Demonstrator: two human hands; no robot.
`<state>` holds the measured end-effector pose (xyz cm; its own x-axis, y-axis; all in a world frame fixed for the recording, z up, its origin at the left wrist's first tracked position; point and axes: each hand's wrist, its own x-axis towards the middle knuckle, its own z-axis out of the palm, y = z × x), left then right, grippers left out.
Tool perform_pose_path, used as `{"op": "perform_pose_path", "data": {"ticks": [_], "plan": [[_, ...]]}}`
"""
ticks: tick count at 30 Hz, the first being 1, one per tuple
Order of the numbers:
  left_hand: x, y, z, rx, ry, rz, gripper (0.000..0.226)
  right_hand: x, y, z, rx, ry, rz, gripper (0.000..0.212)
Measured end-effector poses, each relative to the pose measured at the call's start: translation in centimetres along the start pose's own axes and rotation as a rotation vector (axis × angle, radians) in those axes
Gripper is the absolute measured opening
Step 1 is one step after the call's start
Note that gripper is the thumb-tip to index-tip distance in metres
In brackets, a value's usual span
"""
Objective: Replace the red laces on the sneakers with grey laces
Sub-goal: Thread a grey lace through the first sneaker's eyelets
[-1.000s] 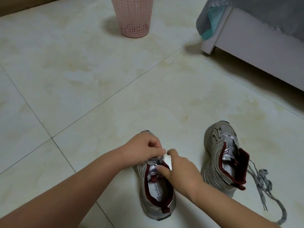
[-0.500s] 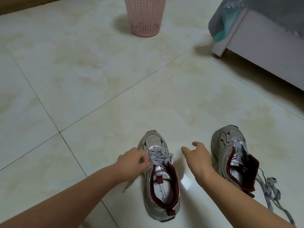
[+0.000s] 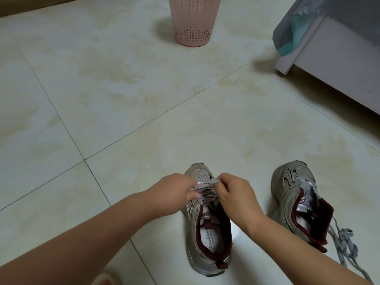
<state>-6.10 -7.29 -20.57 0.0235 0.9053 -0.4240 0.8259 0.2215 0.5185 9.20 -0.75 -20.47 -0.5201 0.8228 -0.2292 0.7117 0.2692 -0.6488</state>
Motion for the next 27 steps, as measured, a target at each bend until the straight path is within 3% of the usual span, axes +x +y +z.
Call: {"op": "perform_pose_path", "data": {"ticks": [5,8,11,14,16,22,27], "plan": [[-0.8,-2.1,1.9,0.308,0.014,-0.004,0.038,-0.1,0.6,-0.1,0.081,0.025,0.066,0.028],[-0.7,-2.4,2.4,0.245,0.000,-0.057,0.031,0.1,0.8,0.2,0.087,0.009,0.056,0.027],[-0.3,-2.2,2.6,-0.159,0.025,-0.152,0.025,0.2,0.8,0.4,0.111,0.026,0.026,0.010],[-0.4,-1.3,2.6,-0.828,0.004,-0.270,0.017,-0.4,1.0,0.5,0.097,0.090,-0.013,0.031],[-0.4,-1.2,2.7,-0.950,0.008,-0.281,0.017,-1.2,1.2,0.5,0.053,0.101,-0.135,0.034],[-0.3,-1.2,3.6,-0.878,0.031,-0.328,0.019,-2.6,2.2,1.8,-0.129,-0.001,-0.244,0.034],[0.0,-1.3,4.1,-0.539,0.151,-0.274,0.007,-1.7,2.1,2.4,-0.198,-0.117,-0.115,0.038]]}}
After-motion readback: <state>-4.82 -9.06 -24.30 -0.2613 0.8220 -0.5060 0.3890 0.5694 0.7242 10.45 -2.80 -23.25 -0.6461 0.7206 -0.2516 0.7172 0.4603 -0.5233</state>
